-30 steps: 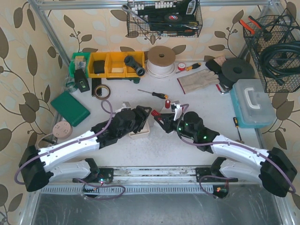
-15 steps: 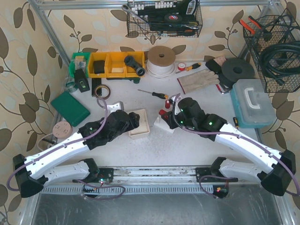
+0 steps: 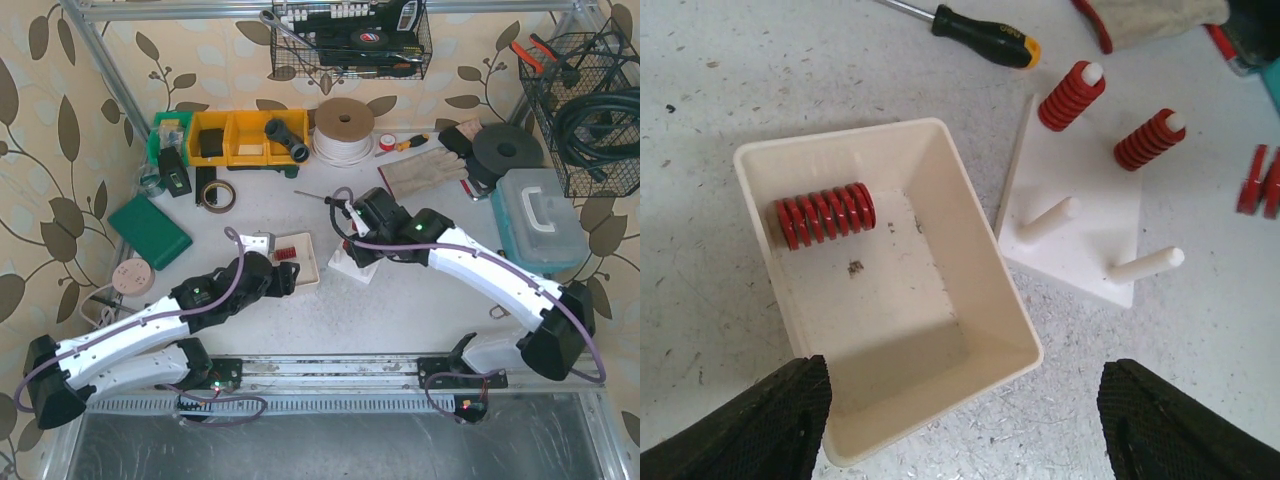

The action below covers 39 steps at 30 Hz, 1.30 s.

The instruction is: Install the large spring

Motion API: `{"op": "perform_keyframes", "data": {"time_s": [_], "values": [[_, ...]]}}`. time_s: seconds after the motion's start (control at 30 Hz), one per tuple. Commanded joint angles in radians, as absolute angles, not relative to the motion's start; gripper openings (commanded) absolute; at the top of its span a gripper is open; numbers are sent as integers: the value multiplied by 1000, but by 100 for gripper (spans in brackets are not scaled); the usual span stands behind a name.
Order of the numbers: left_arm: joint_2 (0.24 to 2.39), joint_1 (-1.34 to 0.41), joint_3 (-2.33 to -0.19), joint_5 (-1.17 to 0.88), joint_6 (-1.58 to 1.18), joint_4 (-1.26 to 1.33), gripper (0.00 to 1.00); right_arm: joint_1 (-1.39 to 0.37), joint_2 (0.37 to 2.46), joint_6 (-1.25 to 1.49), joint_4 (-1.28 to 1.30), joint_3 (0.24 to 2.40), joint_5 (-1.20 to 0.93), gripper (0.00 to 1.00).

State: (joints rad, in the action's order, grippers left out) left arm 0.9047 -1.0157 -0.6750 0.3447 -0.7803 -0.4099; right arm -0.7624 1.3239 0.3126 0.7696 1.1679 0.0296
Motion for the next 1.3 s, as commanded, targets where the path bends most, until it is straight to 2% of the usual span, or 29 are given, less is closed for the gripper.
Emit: {"op": "perform_keyframes", "data": {"time_s": [0.0,0.37,0.7,1.27], "values": [[808,-1025,-608,341,-725,-262,76,-752,1383,253,850,1258,27,0],[763,-1023,-545,351,-716,-185,77,-738,1540,195,973,1404,31,0],[615,-1023,-424,392,-723,-79,79,-735,1630,165,1077,1505,56,0],[511,-1023,-367,430,-742,-72,82,-745,1779,142,1266,1691,50,0]]}}
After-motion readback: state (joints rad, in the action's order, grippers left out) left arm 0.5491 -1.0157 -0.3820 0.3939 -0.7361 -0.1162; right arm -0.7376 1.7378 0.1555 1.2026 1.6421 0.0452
